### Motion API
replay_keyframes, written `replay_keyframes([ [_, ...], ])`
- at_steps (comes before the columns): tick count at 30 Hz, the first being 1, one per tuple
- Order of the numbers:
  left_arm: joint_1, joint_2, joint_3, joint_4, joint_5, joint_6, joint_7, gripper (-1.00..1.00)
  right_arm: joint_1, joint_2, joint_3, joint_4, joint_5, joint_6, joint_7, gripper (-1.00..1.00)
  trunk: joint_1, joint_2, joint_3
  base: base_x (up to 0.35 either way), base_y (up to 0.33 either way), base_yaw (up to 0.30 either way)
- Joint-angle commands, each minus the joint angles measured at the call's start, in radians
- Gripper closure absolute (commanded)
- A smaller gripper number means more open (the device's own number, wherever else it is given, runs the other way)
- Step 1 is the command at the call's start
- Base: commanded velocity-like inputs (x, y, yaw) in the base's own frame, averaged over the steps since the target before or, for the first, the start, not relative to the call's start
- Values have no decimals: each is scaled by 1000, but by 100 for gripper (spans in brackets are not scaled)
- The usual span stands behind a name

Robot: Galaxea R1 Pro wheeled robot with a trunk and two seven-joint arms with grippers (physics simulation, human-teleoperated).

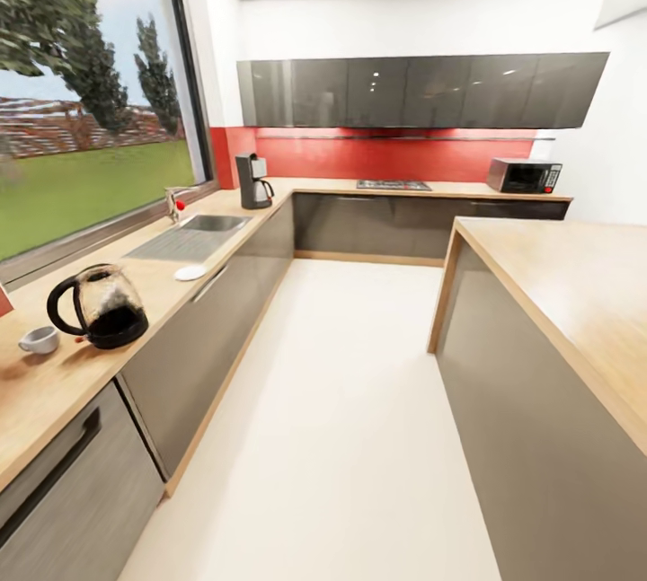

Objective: Set up a coffee station on the kitchen countertop: keep the coffee maker on the countertop, move the bottle of coffee from the kitchen shelf to the counter next to the coffee maker, place a paper coffee filter on top of the coffee maker, put the saucer next to the coffee maker with the coffee cup on the saucer, and place the electric kettle next to the coffee maker.

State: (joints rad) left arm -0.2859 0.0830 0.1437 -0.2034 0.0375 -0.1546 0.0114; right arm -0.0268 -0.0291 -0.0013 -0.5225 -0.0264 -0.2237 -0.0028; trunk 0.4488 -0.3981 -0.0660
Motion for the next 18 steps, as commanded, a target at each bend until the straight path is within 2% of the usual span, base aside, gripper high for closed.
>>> replay_keyframes([
  [1, -1, 0, 0, 1, 4, -3, 1, -100, -1, 0, 0, 0, -3, -3, 0, -100, 1, -2, -2, 336, -85, 0],
  [18, -1, 0, 0, 1, 4, -3, 1, -100, -1, 0, 1, 1, -3, -3, 0, -100, 1, -2, -2, 336, -85, 6],
])
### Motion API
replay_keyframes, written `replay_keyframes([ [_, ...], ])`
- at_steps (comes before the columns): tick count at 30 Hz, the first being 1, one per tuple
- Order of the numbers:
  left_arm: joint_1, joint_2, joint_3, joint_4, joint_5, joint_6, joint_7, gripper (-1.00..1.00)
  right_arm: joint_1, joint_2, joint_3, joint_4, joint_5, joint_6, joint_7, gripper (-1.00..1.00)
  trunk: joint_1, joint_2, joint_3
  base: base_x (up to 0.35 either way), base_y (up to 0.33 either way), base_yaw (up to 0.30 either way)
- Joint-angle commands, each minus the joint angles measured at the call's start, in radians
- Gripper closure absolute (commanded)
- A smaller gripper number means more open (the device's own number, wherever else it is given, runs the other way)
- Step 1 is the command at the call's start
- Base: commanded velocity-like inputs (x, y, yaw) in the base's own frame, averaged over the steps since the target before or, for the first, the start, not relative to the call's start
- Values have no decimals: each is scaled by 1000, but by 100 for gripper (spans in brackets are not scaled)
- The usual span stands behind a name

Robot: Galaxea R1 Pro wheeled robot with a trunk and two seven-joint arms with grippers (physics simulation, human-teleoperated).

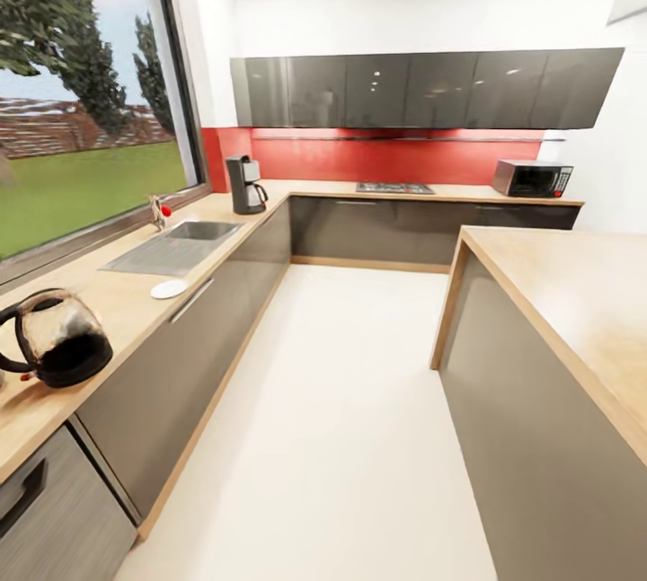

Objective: Set up a coffee station on the kitchen countertop: keep the coffee maker on the countertop, move the bottle of coffee from the kitchen shelf to the counter next to the coffee maker, place a paper coffee filter on top of the coffee maker, put the saucer next to the coffee maker with the coffee cup on the saucer, and place the electric kettle next to the coffee maker.

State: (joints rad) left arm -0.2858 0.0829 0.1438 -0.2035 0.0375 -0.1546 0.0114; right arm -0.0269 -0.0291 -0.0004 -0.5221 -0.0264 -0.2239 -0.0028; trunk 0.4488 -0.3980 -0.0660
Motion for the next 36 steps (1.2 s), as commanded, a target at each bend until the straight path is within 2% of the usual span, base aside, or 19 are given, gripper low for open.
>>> replay_keyframes([
  [1, -1, 0, 0, 1, 4, -3, 1, -100, -1, 0, 0, 0, -3, -3, 0, -100, 1, -2, -2, 336, -85, 131],
  [12, -1, 0, 0, 1, 4, -3, 1, -100, -1, 0, 0, 0, -3, -3, 0, -100, 1, -2, -2, 336, -85, 241],
  [36, -1, 0, 0, 1, 4, -3, 1, -100, -1, 0, -4, 10, -2, -3, 0, -100, 1, -2, -2, 336, -85, 8],
])
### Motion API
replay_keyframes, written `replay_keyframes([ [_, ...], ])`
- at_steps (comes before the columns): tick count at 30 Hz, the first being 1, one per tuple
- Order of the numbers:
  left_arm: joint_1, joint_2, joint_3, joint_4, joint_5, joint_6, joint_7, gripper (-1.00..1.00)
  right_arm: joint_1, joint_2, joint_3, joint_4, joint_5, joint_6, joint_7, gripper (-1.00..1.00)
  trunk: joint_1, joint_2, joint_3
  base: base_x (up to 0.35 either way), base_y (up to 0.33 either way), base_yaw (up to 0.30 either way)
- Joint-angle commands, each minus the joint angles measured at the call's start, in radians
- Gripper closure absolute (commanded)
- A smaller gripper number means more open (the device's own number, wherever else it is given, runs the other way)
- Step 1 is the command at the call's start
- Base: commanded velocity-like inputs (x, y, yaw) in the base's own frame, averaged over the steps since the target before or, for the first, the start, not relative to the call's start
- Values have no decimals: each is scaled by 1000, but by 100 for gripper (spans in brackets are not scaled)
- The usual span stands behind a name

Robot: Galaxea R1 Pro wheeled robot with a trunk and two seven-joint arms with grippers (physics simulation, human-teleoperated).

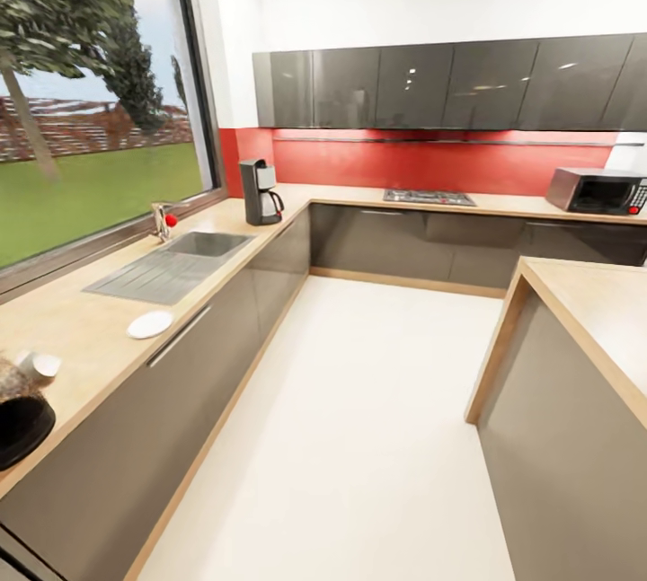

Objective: Set up a coffee station on the kitchen countertop: keep the coffee maker on the countertop, move the bottle of coffee from the kitchen shelf to the counter next to the coffee maker, place a paper coffee filter on top of the coffee maker, put the saucer next to the coffee maker with the coffee cup on the saucer, and place the electric kettle next to the coffee maker.

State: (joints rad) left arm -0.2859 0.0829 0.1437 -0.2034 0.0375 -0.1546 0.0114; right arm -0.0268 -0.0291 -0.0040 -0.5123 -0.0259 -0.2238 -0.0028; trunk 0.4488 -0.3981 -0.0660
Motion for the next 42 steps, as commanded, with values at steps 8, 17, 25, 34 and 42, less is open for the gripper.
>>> replay_keyframes([
  [8, -1, 0, 0, 1, 4, -3, 1, -100, -1, 0, -2, 9, -3, -3, 0, -100, 1, -2, -2, 336, -85, 0],
  [17, -1, 0, 0, 1, 4, -3, 1, -100, -1, 0, -2, 9, -3, -3, 0, -100, 1, -2, -2, 336, -56, 0],
  [25, -1, 0, 0, 1, 4, -3, 1, -100, -1, 0, -2, 10, -3, -3, 0, -100, 1, -2, -2, 336, -3, 0],
  [34, -1, 0, 0, 1, 4, -3, 1, -100, -1, 0, -2, 10, -2, -3, 0, -100, 1, -2, -2, 336, 0, 0],
  [42, -1, 0, 0, 1, 4, -3, 1, -100, -1, 0, -2, 11, -3, -3, 0, -100, 1, -2, -2, 336, 0, 0],
])
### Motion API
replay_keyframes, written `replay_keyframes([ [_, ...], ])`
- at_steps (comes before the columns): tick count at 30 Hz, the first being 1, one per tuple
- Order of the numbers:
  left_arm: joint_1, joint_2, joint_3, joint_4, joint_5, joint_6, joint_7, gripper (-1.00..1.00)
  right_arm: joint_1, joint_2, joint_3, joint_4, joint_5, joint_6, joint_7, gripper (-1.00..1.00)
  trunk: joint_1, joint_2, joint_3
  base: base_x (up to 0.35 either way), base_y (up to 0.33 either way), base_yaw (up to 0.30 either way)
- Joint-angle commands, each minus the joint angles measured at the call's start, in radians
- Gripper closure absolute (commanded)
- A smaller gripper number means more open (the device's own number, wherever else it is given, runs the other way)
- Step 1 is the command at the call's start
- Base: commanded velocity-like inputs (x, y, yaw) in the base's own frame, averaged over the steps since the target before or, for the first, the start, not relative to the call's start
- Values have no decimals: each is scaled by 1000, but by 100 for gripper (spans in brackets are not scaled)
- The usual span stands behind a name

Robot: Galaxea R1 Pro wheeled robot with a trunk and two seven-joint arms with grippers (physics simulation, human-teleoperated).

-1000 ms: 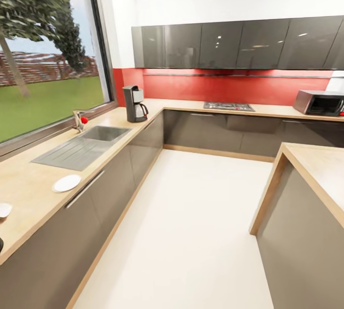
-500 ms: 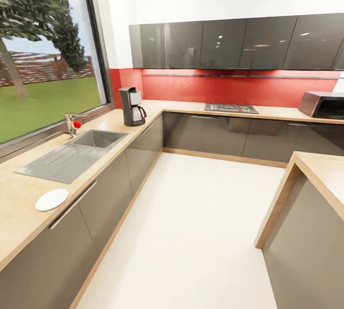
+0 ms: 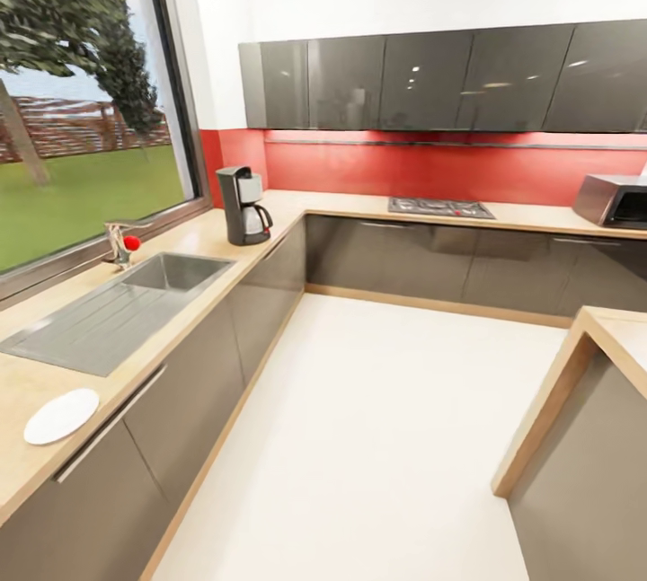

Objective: Set up a coffee station on the kitchen countertop: keep the coffee maker on the countertop, move the bottle of coffee from the kitchen shelf to the counter next to the coffee maker, place a paper coffee filter on top of the coffee maker, put the saucer next to the coffee maker with the coffee cup on the saucer, and place the electric kettle next to the coffee maker.

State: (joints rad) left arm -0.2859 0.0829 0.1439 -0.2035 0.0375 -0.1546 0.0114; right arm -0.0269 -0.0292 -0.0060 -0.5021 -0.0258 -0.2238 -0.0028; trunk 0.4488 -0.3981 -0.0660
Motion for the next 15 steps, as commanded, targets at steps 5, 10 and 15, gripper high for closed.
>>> replay_keyframes([
  [5, -1, 0, 0, 1, 4, -3, 1, -100, -1, 0, 0, 1, -3, -3, 0, -100, 1, -2, -2, 336, 0, 0],
  [10, -1, -1, 0, 1, 4, -3, 1, -100, -1, 0, 0, -1, -3, -3, 0, -100, 1, -2, -2, 332, -14, 0],
  [15, -1, -2, 0, 1, 4, -3, 1, -100, -1, 0, 0, -1, -3, -3, 0, -100, 1, -2, -2, 200, -163, 0],
])
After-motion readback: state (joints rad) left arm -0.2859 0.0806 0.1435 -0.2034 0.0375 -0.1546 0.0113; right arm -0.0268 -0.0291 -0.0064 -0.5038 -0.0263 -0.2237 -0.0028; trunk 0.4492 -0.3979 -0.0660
